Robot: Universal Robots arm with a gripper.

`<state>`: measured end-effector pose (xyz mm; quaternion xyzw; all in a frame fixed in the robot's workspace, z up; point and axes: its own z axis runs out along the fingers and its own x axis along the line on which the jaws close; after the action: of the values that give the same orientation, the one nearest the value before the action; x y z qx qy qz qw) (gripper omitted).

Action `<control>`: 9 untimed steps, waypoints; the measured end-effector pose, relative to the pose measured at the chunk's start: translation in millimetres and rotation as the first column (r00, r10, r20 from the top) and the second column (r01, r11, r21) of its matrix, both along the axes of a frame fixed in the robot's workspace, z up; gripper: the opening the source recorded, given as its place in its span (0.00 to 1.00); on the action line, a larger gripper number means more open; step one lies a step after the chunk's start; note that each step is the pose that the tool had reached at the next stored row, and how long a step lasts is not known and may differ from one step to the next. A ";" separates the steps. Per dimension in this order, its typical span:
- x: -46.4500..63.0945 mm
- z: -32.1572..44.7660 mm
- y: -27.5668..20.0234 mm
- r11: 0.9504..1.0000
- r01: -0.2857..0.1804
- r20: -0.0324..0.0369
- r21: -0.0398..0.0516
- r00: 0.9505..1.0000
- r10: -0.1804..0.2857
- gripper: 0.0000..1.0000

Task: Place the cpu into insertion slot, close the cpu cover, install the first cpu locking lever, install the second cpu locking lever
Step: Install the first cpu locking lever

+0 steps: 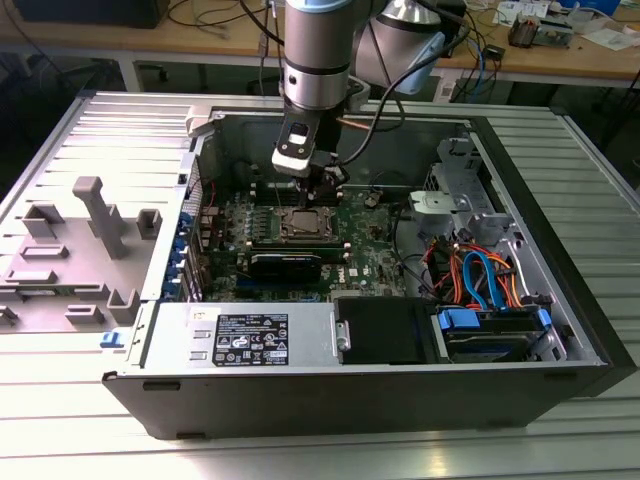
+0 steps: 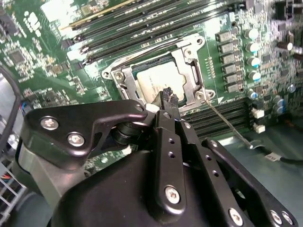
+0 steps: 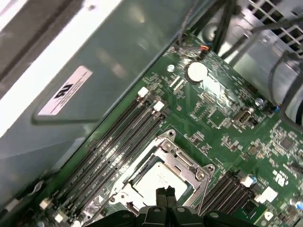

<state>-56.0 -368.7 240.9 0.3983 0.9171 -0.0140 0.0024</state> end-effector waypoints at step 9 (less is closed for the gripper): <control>0.0 11.1 0.0 1.000 -0.021 0.000 -0.001 1.000 0.021 0.11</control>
<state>-56.0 -368.8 251.9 0.3885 0.9213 -0.0143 0.0027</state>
